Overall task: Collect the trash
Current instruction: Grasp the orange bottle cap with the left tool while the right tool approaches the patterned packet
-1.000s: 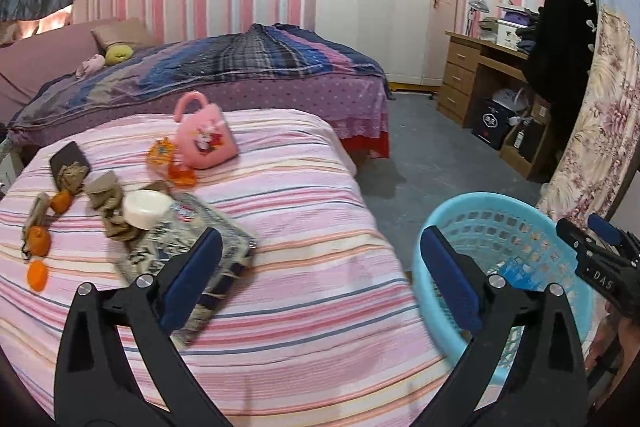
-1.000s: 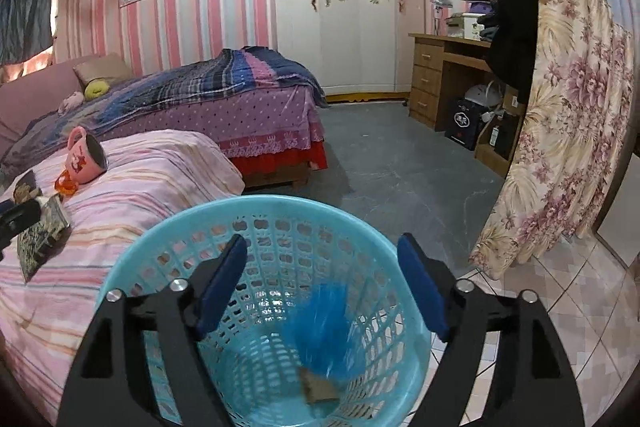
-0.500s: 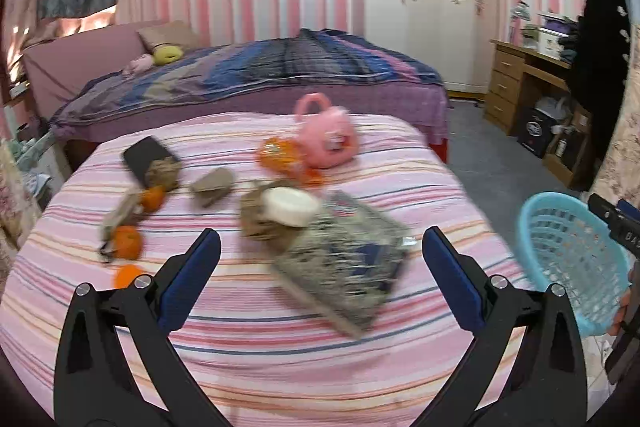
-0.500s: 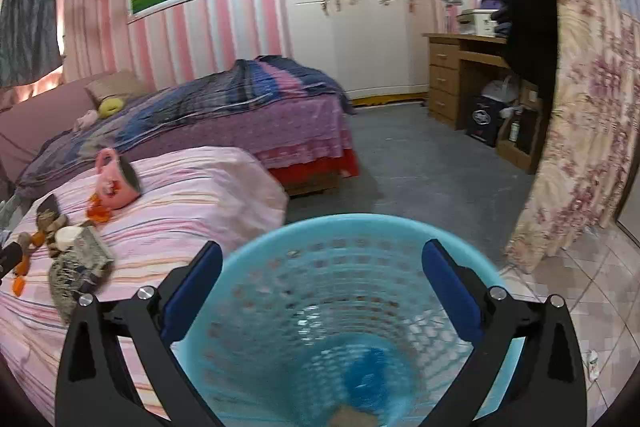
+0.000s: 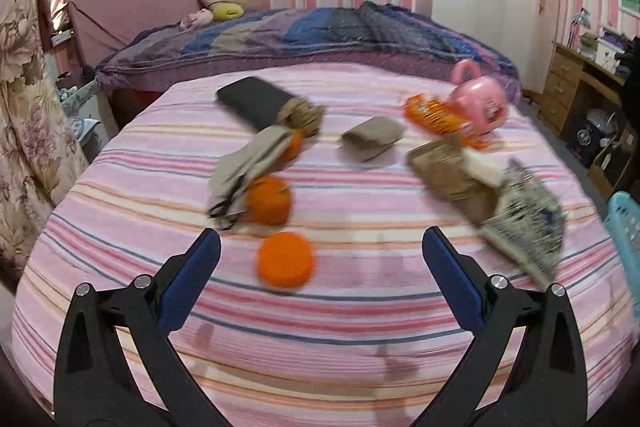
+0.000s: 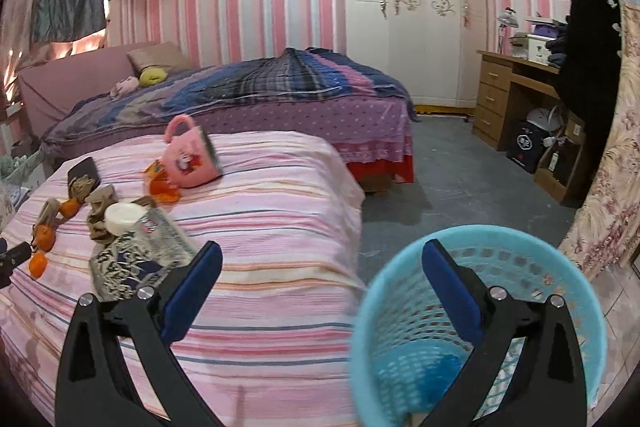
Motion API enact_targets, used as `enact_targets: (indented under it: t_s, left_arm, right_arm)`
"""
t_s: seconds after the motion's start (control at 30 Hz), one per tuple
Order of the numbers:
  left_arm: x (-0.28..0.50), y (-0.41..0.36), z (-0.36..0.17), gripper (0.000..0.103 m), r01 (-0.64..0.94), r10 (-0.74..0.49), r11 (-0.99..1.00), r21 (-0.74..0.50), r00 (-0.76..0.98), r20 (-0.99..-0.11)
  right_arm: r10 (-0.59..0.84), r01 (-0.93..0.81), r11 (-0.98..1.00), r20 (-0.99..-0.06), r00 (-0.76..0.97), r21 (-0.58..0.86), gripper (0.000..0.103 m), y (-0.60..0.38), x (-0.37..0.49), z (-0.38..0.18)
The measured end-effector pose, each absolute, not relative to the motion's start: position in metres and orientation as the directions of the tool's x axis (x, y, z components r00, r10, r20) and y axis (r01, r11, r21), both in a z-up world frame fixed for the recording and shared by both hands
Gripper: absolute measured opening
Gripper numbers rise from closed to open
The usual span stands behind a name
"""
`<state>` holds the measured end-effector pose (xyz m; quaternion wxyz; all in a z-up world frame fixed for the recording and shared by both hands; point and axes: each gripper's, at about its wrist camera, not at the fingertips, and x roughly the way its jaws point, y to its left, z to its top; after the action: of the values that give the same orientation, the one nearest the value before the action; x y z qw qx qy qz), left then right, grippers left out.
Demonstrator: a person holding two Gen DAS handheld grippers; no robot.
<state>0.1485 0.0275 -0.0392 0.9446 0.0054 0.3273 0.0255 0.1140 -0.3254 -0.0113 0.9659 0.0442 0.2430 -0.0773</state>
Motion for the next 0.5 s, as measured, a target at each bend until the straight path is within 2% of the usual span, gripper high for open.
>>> enact_targets:
  t_s: [0.17,0.3,0.37,0.43,0.5]
  left_arm:
    - [0.157,0.051,-0.055,0.097,-0.045,0.049,0.999,0.023,0.749,-0.66]
    - [0.166,0.058,-0.06,0.097,-0.049,0.036,0.999,0.001,0.718,-0.695]
    - [0.169,0.058,-0.064,0.091,-0.047,0.026,0.999,-0.01,0.706,-0.708]
    - [0.173,0.056,-0.068,0.077,-0.026,0.003,0.999,-0.02,0.687,-0.726]
    - [0.176,0.057,-0.073,0.068,-0.012,-0.016,0.999,-0.033,0.669,-0.743]
  right_arm:
    - [-0.078,0.134,0.988,-0.503,0.861,0.075,0.098,-0.305,0.122,-0.014]
    - [-0.096,0.152,0.986,-0.512,0.853,0.069,0.098,-0.298,0.128,-0.014]
    - [-0.116,0.169,0.984,-0.522,0.845,0.056,0.098,-0.294,0.132,-0.014]
    - [-0.117,0.17,0.984,-0.532,0.838,0.051,0.098,-0.291,0.134,-0.016]
    - [-0.106,0.155,0.987,-0.545,0.832,0.045,0.098,-0.288,0.136,-0.017]
